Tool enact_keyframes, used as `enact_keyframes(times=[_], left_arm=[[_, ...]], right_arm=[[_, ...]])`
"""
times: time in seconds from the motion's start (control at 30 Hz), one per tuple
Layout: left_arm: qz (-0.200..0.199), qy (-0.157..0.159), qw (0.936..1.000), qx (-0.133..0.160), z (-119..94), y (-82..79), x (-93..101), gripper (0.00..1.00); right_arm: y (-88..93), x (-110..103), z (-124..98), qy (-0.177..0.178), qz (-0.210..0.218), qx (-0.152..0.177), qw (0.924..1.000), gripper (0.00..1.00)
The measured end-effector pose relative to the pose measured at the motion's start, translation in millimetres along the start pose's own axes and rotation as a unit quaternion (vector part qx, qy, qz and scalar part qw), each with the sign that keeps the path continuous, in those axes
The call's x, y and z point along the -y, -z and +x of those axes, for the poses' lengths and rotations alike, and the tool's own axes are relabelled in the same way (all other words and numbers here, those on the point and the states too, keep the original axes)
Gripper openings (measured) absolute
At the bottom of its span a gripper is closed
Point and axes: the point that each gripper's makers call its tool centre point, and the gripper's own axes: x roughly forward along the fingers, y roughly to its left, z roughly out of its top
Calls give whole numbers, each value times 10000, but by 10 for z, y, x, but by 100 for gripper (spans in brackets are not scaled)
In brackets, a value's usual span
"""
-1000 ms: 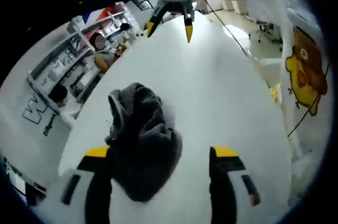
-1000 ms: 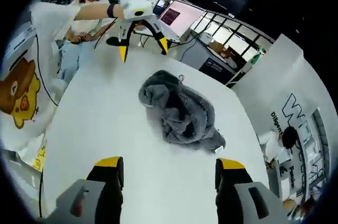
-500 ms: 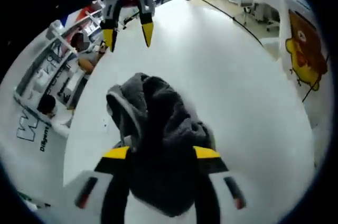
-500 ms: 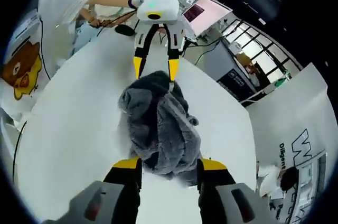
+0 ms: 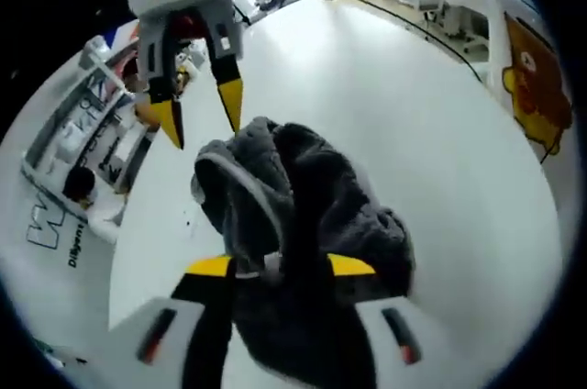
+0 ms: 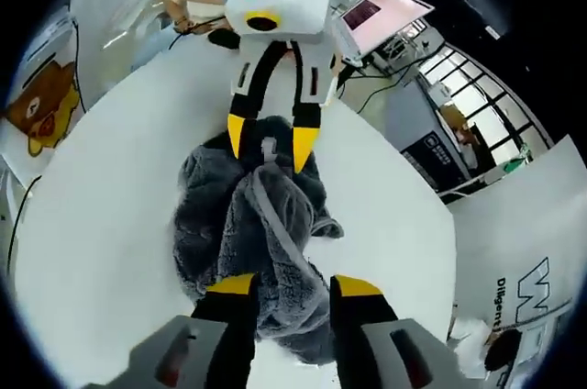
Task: Fold the towel on the table until its edges align and the towel forms a compact rectangular stack.
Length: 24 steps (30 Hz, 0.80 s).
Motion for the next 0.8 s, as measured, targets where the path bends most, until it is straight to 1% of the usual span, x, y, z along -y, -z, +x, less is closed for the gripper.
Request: enact_keyframes(times=[0.17,0.27,0.33,0.37,0.4,0.43,0.53,0.6,0.63,0.73,0.77,0.8], left_arm=[[-56,-23,9999,110,-93,-37,-1,42],[-65,-18,10000,72,-133,-28,56,43],[-43,-6,10000,13,-170,-10,116,44],[-41,-6,10000,14,-179,-6,121,44],[-40,-10,10000,16,-187,-7,125,44],[-33,-18,10000,17,-189,-17,130,44],[-10,-41,10000,22,-196,-45,146,44],[43,-132,9999,79,-191,-112,112,43],[50,-147,9998,94,-191,-128,105,42],[116,-213,9993,269,-156,-297,57,34],[129,-208,9993,288,-141,-335,64,31],[177,-225,9992,283,-123,-372,67,31]], right_arm=[[45,-9,146,-240,-74,-152,9996,24],[44,-64,175,-322,-77,-176,9993,20],[40,-98,185,-360,-74,-183,9992,12],[39,-126,171,-372,-83,-182,9991,10],[40,-145,153,-371,-86,-185,9991,7],[33,-157,116,-336,-67,-166,9993,6],[11,-192,2,-232,-7,-110,9997,5],[-42,-204,-109,-129,-13,25,9999,4],[-45,-207,-129,-124,-14,32,9999,4],[-103,-278,-327,-89,-71,149,9998,4],[-103,-300,-370,-66,-94,138,9998,4],[-105,-325,-410,-69,-103,142,9998,4]])
